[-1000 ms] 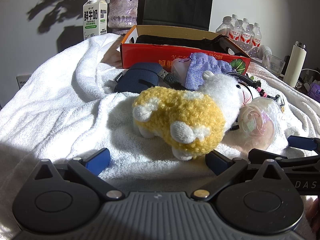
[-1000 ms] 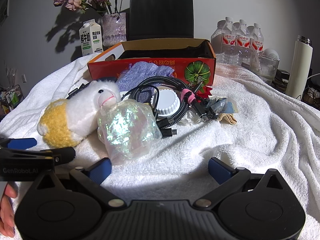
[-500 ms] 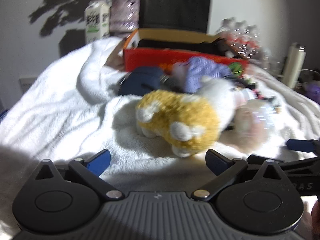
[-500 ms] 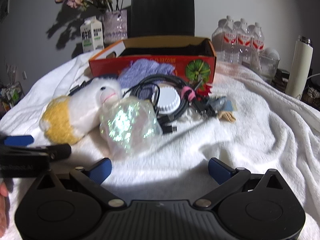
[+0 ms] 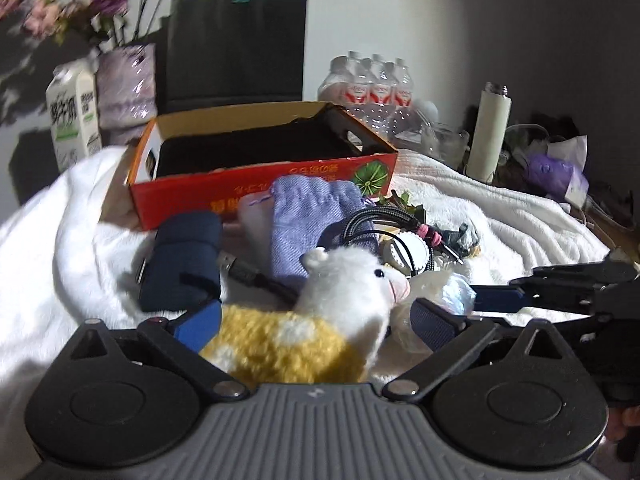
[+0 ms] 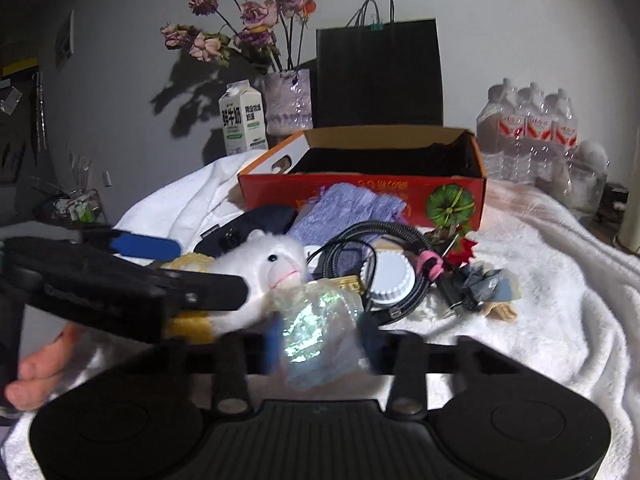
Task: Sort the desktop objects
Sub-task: 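Grasp the plush sheep with the left tool while the right tool grasps the clear plastic bag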
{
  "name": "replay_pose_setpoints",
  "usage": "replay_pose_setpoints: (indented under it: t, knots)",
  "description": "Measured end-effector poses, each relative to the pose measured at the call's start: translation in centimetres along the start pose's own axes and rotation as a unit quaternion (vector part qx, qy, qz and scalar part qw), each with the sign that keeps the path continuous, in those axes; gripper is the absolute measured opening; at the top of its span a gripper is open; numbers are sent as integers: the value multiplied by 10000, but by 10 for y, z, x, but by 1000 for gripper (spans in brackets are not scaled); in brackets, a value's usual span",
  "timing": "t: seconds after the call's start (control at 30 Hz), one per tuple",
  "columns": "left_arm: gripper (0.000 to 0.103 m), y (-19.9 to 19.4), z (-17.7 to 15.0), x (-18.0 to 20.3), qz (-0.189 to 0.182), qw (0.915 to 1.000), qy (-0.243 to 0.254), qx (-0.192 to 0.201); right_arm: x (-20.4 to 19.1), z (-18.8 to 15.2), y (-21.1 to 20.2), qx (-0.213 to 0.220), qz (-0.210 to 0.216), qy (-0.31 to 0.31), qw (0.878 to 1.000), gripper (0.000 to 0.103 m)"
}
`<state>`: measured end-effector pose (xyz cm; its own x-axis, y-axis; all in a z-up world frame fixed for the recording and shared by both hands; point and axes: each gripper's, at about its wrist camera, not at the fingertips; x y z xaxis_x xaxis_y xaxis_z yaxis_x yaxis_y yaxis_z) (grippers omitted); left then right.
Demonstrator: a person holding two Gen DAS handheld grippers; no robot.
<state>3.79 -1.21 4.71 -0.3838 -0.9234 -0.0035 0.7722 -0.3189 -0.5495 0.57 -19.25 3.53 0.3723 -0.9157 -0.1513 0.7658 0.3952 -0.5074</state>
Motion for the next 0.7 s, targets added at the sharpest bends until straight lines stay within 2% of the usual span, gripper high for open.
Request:
replay_pose_setpoints:
  t: [0.07,0.13,0.2,0.3,0.37,0.4,0.43,0.47,0.5,0.6,0.7]
  knots:
    - [102,-3,1,3,-166,9998,71,6,2,-2,-14,136,-125,-39,9998,31]
    - [102,-8,-2,13,-113,9993,357,43,9,-3,-31,275,-249,55,9993,31]
    - [102,-10,-7,31,219,9962,841,104,17,-4,-44,320,-374,196,9986,31]
    - [101,4,-13,57,596,9832,1727,-24,23,-8,-53,322,-426,285,9982,31]
    - [91,21,-13,62,933,9773,1892,-174,22,-10,-52,272,-411,301,9983,31]
    - [72,28,-12,60,1004,9789,1761,-257,21,-12,-52,271,-403,298,9984,31]
    - [60,33,-10,57,1083,9801,1623,-366,19,-14,-53,280,-386,282,9985,31]
    - [58,33,-8,54,1156,9806,1531,-395,17,-15,-54,292,-360,258,9986,31]
    - [47,27,-6,52,1136,9833,1384,-337,14,-16,-56,312,-335,239,9987,31]
    - [45,-13,7,42,1031,9923,683,-56,12,-18,-65,365,-284,192,9987,31]
    - [45,-68,18,20,548,9970,-275,471,11,-17,-70,406,-242,240,9986,31]
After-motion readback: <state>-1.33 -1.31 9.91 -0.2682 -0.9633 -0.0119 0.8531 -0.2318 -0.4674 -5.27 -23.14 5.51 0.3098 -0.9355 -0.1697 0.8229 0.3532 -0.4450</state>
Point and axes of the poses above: each gripper's, at about its wrist camera, not at the fingertips, and y roughly the way its jaws point, x to its right, z to its top, and after that the axes turned 3 degrees about y, right-handed
